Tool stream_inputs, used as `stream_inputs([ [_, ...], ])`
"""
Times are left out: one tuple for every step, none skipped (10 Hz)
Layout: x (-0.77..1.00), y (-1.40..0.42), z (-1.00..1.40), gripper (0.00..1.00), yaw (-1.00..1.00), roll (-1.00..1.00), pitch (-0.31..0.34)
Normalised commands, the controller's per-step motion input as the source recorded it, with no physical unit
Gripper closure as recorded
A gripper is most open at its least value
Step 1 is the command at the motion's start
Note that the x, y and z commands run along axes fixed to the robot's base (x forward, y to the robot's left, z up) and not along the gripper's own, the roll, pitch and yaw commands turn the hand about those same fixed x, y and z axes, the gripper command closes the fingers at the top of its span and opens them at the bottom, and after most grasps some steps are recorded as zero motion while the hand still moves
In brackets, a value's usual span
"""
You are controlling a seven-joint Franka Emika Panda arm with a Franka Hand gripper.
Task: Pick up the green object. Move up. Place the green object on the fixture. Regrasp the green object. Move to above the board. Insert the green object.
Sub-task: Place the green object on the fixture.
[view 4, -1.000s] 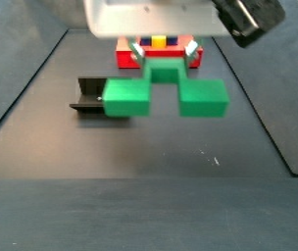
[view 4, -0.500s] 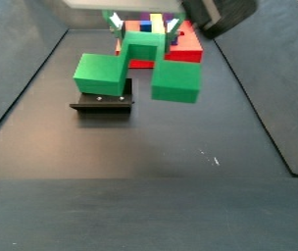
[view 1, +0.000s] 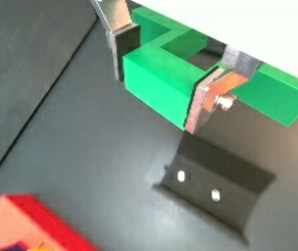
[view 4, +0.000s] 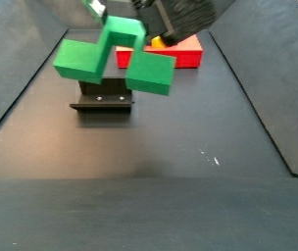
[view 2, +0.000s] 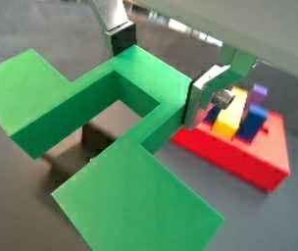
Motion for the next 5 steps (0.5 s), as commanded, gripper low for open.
stream_inputs([
  [0.53,-0.24,-0.07,1.0,0.15,-0.71,-0.111],
  [0.49,-0.37,-0.17,1.0,0.32,-0.52,-0.131],
  [0.39,-0.36,-0.2,1.0,0.44,-0.46,-0.12],
  [0.34,-0.46,-0.21,1.0,0.38,-0.47,-0.066],
  [0.35,-0.52,-0.18,1.0,0.35,-0.39,-0.031],
])
